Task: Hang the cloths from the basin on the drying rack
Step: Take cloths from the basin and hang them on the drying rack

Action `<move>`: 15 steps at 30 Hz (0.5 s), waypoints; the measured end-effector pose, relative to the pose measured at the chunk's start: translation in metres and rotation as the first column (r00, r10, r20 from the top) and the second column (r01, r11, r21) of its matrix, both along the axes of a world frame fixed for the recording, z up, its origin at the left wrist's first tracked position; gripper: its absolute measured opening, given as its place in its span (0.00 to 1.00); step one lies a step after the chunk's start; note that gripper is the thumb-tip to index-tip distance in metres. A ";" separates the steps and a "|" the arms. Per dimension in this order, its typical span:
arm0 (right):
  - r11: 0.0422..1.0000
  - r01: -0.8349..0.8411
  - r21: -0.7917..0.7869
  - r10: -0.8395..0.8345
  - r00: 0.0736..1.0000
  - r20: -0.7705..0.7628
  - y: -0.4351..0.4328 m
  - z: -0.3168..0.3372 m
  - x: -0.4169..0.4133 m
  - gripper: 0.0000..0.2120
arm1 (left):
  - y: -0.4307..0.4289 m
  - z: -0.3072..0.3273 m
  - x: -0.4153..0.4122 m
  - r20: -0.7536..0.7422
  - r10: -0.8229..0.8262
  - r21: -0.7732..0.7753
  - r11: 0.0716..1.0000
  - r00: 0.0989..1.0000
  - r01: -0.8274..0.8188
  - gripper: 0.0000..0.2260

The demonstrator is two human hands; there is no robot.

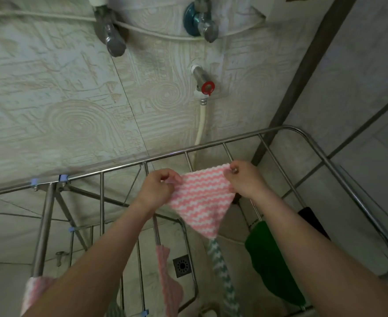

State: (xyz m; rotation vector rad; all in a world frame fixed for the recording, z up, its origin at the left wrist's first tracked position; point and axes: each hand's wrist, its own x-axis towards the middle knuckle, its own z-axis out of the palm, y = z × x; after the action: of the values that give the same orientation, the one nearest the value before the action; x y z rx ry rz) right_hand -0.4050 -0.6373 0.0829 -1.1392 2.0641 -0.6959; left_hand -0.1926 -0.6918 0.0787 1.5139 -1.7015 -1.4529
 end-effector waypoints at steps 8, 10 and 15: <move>0.995 0.071 -0.069 -0.086 0.967 -0.239 -0.035 -0.013 0.012 0.08 | -0.024 -0.020 -0.013 0.255 0.032 -0.201 0.979 0.966 0.021 0.18; 0.995 0.074 -0.067 -0.088 0.966 -0.242 -0.041 -0.014 0.015 0.10 | -0.030 -0.021 -0.016 0.275 -0.014 -0.207 0.976 0.961 0.073 0.20; 0.995 -0.077 0.061 0.087 0.978 -0.188 -0.029 -0.006 0.029 0.21 | -0.037 -0.033 -0.014 0.458 -0.174 -0.215 0.930 0.872 0.299 0.27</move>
State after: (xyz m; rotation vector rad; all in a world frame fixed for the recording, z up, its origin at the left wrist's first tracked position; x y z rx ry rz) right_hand -0.3757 -0.6664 0.0771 -1.2961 2.1655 -0.5056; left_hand -0.2062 -0.7286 0.0460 1.5889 -2.3202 -0.9597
